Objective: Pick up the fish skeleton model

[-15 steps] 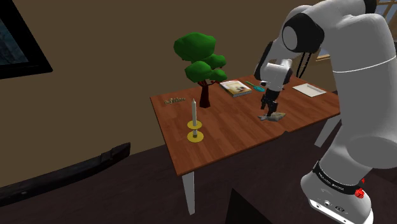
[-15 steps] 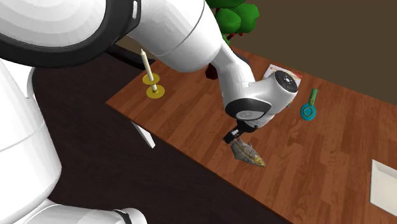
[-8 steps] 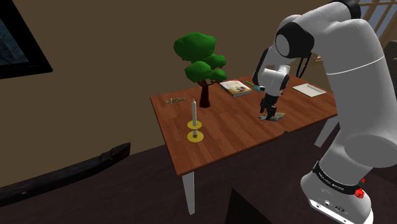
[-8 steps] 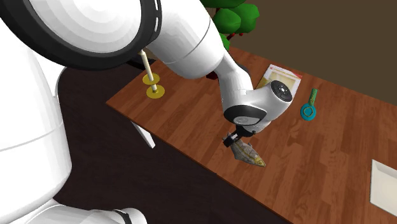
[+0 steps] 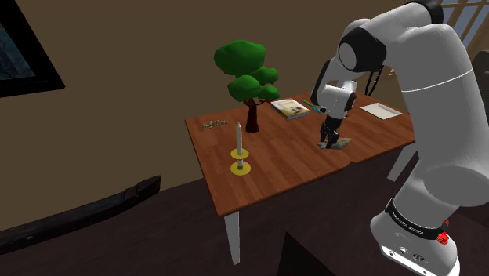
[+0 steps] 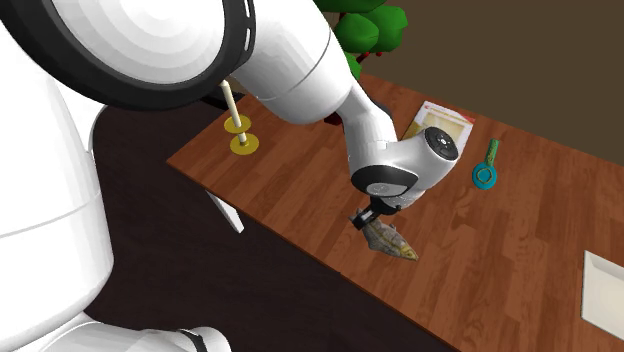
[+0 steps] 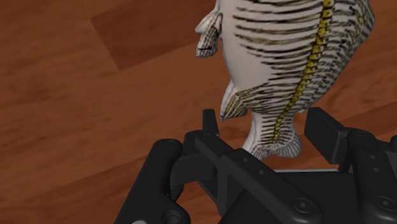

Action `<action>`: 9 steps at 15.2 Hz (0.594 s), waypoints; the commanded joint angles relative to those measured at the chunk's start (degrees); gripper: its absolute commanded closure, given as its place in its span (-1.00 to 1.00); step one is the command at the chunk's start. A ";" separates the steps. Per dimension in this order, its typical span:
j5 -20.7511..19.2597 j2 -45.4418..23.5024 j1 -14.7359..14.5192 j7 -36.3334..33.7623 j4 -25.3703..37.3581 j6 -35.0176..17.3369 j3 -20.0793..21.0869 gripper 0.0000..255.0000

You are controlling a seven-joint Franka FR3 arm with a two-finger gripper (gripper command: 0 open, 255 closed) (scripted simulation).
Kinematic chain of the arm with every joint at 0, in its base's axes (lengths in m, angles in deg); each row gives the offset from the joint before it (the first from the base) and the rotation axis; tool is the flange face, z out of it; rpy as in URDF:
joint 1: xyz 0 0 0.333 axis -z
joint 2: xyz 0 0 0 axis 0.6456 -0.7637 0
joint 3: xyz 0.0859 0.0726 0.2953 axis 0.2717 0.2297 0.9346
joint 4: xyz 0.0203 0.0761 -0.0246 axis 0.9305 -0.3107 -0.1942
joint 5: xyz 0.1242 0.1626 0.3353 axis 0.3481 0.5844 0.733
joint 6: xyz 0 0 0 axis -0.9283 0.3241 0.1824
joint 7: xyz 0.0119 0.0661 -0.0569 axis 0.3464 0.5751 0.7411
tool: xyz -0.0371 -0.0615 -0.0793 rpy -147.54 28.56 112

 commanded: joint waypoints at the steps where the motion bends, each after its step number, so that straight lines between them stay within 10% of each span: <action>1: -0.03 -0.08 0.06 0.00 -0.06 -0.04 -0.05 1.00; 9: -4.97 4.90 -3.21 -3.38 -1.57 2.35 -4.35 1.00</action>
